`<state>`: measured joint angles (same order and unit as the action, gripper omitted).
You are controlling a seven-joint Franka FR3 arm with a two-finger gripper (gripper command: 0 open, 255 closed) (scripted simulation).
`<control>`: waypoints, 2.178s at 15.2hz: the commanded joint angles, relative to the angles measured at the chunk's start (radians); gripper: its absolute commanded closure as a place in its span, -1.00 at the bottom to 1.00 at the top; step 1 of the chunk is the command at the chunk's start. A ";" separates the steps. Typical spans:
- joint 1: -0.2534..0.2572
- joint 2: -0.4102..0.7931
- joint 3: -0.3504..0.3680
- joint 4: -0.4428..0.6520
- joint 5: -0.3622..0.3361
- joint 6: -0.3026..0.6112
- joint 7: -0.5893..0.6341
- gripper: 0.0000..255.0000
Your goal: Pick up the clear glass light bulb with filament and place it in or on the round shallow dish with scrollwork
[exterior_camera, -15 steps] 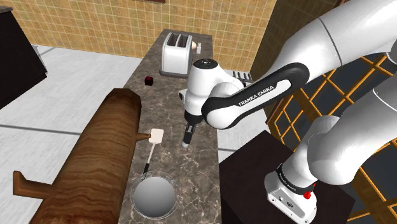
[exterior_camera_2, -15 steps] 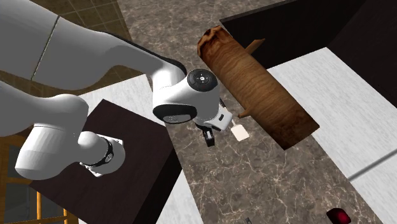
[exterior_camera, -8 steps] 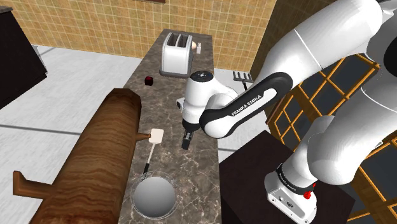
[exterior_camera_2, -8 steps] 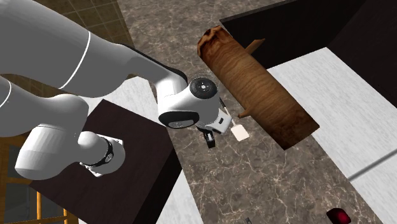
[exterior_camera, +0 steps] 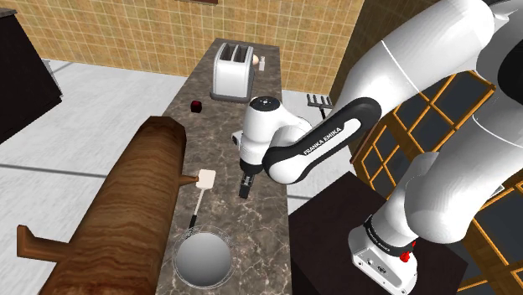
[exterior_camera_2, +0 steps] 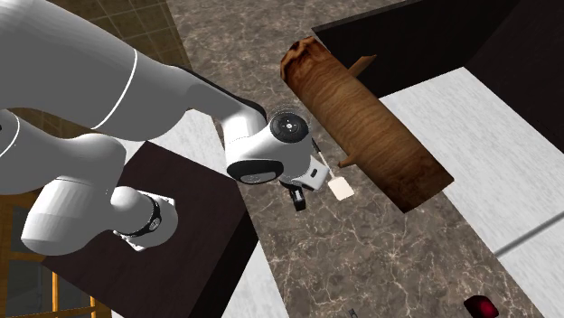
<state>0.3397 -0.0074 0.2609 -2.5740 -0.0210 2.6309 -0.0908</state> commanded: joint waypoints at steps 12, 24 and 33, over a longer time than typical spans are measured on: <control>0.001 -0.027 0.001 0.004 0.014 -0.030 -0.011 1.00; 0.011 -0.168 -0.008 0.050 0.069 -0.214 -0.052 1.00; 0.015 -0.246 -0.018 0.105 0.086 -0.345 -0.067 1.00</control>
<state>0.3548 -0.2458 0.2451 -2.4738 0.0632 2.2989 -0.1552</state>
